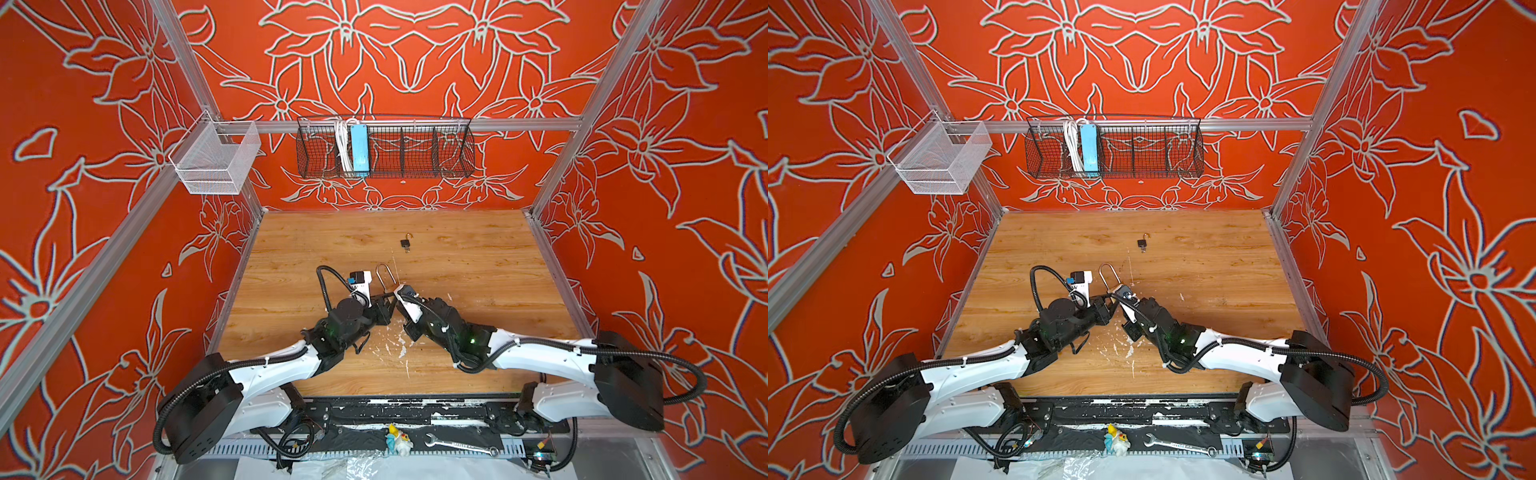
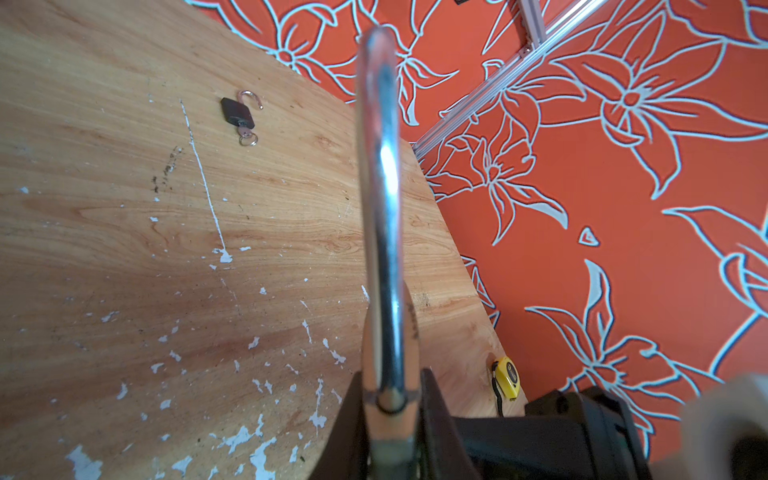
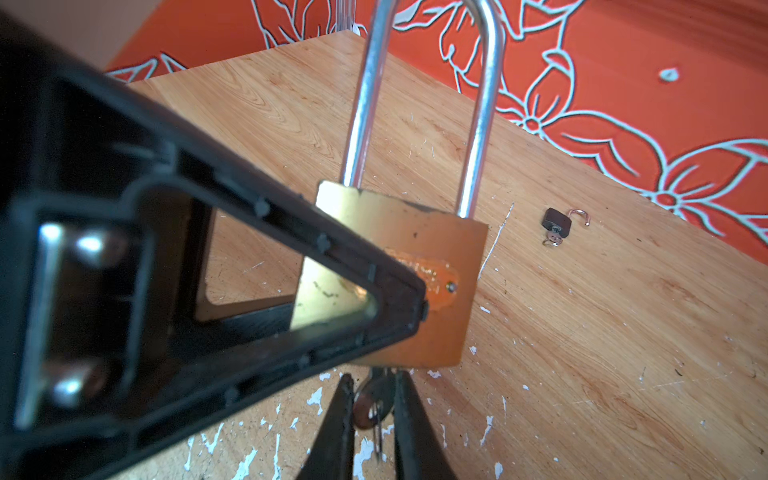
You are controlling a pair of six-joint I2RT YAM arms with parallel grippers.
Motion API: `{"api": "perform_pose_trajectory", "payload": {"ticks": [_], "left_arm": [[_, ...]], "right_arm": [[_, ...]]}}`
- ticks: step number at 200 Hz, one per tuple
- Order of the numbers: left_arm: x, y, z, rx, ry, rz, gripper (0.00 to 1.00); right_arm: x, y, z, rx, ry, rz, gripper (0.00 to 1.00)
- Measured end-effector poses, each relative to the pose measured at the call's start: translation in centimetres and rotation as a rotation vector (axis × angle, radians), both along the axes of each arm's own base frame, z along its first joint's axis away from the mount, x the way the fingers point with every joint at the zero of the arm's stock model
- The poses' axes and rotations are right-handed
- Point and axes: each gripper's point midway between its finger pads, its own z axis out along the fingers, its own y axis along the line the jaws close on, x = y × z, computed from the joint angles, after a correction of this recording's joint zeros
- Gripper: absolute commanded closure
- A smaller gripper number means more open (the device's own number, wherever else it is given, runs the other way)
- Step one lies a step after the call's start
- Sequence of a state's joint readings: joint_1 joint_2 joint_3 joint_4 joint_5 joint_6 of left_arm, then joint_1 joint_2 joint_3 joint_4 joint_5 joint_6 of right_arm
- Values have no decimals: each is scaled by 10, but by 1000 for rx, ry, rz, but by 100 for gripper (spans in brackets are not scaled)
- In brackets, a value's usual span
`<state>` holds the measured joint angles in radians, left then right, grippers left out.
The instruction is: Unlock with the key
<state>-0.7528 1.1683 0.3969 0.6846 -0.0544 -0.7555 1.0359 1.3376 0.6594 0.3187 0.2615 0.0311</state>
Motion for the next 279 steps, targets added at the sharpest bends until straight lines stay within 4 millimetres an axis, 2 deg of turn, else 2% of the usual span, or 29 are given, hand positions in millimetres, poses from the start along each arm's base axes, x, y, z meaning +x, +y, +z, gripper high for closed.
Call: {"api": "perform_pose_trajectory", "payload": {"ticks": [74,177,191,219,253,279], "left_arm": [[-10,2,14,-37,-147,-73,100],[-18,-5,20,-110,-192,-235,100],[-18,-5,20,-110,-191,-235,100],[-17,-3,20,-93,-196,-232,100],[-16,4,28,-95,-218,-196,100],[-16,11,31,-98,-227,-176,100]], "right_arm": [[-7,3,13,67,13,24,100],[-15,-7,21,184,49,69,100],[-14,-8,21,182,50,69,78],[-13,-9,26,210,60,66,56],[-18,-5,29,239,80,95,42],[-24,0,28,246,100,137,40]]}}
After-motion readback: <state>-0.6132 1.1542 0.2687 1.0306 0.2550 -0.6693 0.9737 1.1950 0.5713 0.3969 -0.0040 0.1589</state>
